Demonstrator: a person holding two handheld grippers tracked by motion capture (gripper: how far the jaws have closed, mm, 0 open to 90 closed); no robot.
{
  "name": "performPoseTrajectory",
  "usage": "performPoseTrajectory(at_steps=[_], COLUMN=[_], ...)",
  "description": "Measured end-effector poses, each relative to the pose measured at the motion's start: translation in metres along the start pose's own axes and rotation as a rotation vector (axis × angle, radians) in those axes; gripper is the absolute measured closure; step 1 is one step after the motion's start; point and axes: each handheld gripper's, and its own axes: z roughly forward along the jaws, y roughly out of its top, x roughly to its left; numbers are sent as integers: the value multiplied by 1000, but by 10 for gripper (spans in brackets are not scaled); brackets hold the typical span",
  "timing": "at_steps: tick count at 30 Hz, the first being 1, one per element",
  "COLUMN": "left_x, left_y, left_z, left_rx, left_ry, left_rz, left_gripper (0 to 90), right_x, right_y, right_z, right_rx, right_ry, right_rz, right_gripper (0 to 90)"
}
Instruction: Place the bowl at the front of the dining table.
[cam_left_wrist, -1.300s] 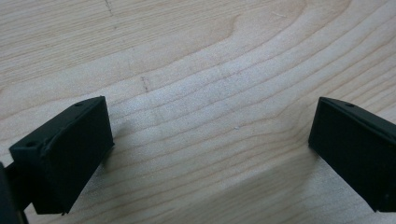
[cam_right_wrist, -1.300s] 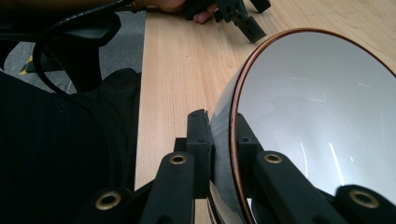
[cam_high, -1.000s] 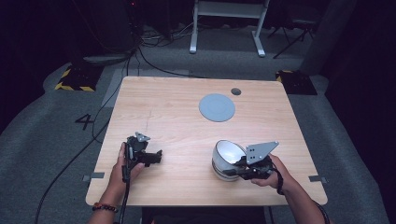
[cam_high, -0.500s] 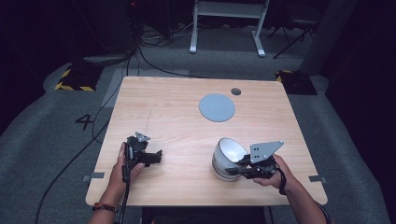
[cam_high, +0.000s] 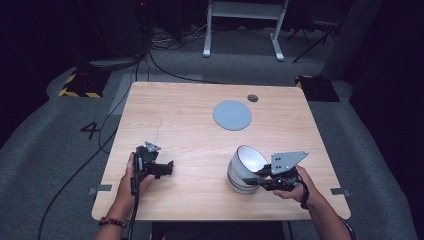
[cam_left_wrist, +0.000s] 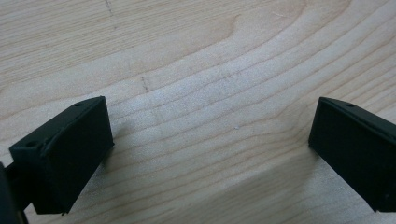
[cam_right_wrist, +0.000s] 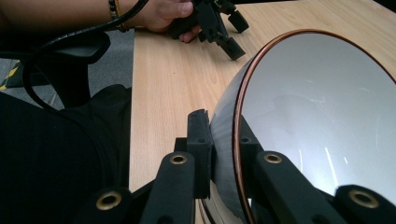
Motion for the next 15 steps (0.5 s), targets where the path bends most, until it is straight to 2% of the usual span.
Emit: performPoseTrajectory(at_steps=[15], left_x=[0], left_y=[0], left_z=[0], left_rx=[0], left_ry=[0], left_rz=[0], left_gripper=[0], right_x=[-1], right_y=[3], right_z=[-10], right_rx=[-15], right_ry=[-32], right_rz=[19], right_gripper=[827])
